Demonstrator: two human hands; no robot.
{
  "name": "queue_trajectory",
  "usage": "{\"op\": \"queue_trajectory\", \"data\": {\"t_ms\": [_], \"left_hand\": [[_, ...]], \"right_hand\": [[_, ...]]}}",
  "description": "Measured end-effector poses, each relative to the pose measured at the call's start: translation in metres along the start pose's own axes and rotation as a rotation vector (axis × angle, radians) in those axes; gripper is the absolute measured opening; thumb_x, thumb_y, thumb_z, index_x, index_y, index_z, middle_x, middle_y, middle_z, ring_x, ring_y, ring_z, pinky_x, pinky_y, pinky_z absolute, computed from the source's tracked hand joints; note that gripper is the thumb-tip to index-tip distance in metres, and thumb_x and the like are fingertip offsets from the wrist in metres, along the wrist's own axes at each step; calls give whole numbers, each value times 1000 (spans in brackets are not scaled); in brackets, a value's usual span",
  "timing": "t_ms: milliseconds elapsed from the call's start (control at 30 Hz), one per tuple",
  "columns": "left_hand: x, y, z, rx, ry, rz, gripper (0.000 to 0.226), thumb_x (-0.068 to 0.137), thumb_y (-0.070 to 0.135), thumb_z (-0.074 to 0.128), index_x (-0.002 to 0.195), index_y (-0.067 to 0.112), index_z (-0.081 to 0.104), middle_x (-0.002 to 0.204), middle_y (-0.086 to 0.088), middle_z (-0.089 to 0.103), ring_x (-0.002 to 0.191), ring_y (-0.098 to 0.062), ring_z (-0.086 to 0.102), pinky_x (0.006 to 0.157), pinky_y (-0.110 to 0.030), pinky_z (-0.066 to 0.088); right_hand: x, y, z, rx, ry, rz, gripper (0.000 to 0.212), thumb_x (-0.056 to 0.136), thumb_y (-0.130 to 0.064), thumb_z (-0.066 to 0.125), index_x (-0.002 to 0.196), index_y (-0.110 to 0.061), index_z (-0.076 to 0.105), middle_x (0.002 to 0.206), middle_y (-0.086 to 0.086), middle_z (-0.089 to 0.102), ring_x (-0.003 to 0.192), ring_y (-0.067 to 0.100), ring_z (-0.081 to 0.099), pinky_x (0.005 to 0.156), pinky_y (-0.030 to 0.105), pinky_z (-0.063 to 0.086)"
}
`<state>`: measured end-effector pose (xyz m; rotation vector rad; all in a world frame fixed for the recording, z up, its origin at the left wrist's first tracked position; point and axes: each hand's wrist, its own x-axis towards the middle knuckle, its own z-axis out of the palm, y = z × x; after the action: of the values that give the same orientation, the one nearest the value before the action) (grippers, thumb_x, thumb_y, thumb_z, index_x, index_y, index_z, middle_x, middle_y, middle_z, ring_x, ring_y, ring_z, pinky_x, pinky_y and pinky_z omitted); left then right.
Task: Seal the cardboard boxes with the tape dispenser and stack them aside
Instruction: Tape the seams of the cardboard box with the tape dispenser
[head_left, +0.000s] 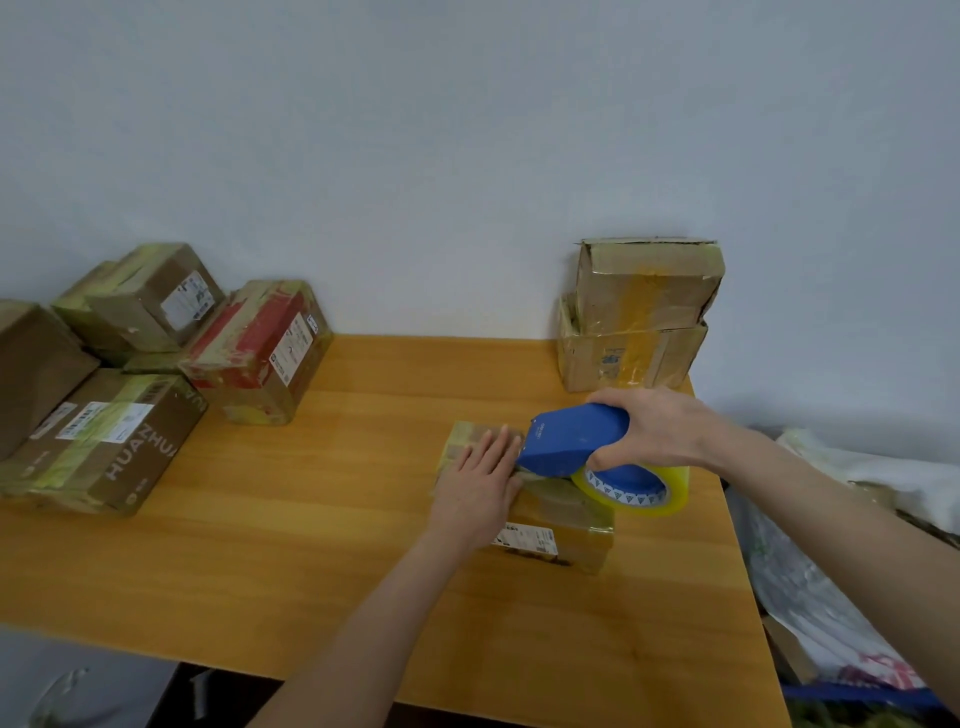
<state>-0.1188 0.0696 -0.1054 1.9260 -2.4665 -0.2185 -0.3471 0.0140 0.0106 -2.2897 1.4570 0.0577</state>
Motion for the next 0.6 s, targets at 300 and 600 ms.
{"op": "queue_trajectory", "data": {"t_ms": [300,600], "left_hand": [[-3,-10,4,23,-19,32,57,100,52,8,145,27,-16,159,7,-14,145,-8,-15,119,-30,-7],[-5,-12,-4,35,-45,66,80,75,76,-9,144,36,-18,152,7,-24,145,-10,-17,118,-31,-8]], "right_hand": [[-13,24,-17,90,-75,-1,71,47,-70,61,113,-44,50,101,-16,57,91,7,58,81,36,55],[-28,44,4,271,-110,20,65,58,-52,77,116,-46,47,109,-15,57,96,7,57,81,27,51]]}}
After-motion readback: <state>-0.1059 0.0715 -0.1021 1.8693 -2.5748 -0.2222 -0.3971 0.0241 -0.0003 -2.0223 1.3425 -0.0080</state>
